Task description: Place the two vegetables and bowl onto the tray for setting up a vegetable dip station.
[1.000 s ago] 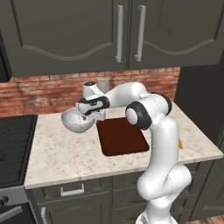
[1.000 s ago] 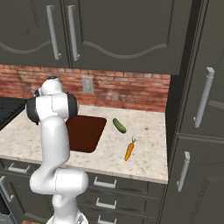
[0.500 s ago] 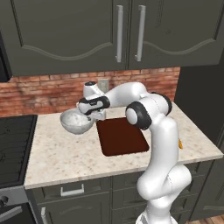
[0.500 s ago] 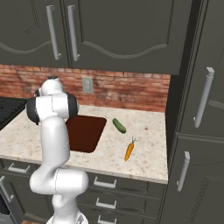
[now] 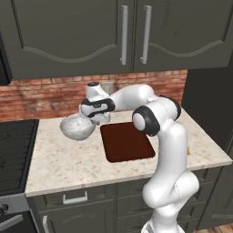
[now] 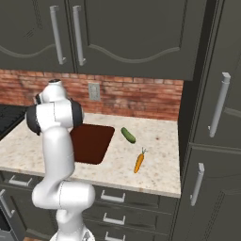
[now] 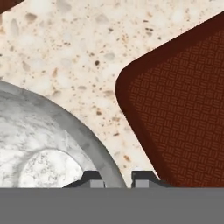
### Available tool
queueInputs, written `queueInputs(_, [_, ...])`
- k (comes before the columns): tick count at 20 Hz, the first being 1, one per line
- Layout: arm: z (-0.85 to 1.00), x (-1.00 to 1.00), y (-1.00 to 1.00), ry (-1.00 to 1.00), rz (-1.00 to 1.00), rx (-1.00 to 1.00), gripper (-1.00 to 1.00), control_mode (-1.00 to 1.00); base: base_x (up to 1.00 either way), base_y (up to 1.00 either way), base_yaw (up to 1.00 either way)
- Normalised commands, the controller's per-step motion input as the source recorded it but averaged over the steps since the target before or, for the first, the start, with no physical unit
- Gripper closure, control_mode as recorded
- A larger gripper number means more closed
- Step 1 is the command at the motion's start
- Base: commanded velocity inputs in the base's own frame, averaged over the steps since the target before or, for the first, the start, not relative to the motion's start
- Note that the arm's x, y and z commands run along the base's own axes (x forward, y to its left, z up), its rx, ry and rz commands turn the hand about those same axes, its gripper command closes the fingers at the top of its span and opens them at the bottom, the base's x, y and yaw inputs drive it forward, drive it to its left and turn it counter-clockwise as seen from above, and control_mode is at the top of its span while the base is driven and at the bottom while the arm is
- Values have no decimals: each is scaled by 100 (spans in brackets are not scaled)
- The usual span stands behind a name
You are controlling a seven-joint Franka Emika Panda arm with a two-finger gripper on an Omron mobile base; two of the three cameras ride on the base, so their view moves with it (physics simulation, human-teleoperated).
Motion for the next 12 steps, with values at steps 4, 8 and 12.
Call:
queueInputs(4, [21,-37,-2,-4,0,0,100,-100,0,0,0])
queueInputs(8, [30,-57,-23,-8,0,0,100,-100,0,0,0])
queueInputs(12, [33,-55,-25,-9,0,0,100,-100,0,0,0])
